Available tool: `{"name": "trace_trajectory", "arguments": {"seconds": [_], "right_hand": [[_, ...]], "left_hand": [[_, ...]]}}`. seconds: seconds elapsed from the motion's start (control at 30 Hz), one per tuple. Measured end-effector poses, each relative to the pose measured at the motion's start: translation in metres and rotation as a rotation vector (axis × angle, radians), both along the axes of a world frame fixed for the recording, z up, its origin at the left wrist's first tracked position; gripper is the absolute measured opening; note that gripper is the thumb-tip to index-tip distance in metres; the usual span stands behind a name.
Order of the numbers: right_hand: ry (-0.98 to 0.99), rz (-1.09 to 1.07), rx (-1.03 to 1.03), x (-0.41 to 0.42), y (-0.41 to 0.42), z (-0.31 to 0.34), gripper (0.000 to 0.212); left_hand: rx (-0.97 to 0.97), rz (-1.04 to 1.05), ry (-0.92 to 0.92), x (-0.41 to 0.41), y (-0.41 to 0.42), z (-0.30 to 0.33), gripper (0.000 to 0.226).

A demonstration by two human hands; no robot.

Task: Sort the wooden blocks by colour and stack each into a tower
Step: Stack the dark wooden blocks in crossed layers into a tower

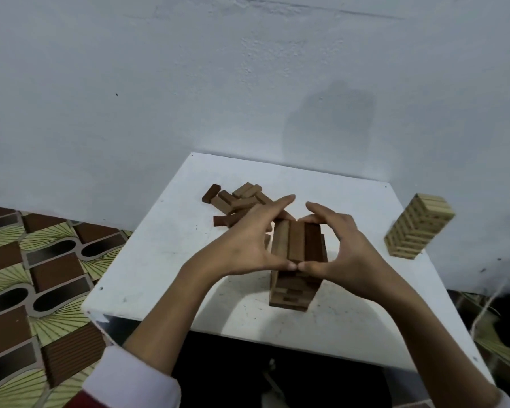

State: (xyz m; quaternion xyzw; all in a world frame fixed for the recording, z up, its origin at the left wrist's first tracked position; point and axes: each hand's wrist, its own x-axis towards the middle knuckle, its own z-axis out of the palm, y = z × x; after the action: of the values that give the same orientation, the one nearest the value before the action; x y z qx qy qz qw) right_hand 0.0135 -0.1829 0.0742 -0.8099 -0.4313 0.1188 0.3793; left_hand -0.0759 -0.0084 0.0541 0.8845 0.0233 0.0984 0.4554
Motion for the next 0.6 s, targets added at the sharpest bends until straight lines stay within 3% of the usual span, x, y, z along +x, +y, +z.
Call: {"name": "trace_trajectory", "arguments": {"seconds": [0.33,0.6], "right_hand": [[-0.079,0.068,0.042,0.015,-0.019,-0.026,0.090],[0.027,0.048,0.023,0.022,-0.022,-0.036,0.100]], "left_hand": [[0.161,-0.021,0.004,0.005,-0.017,-0.006,0.100],[0.026,0.019,0.034,0.003,-0.013,-0.021,0.103]]}}
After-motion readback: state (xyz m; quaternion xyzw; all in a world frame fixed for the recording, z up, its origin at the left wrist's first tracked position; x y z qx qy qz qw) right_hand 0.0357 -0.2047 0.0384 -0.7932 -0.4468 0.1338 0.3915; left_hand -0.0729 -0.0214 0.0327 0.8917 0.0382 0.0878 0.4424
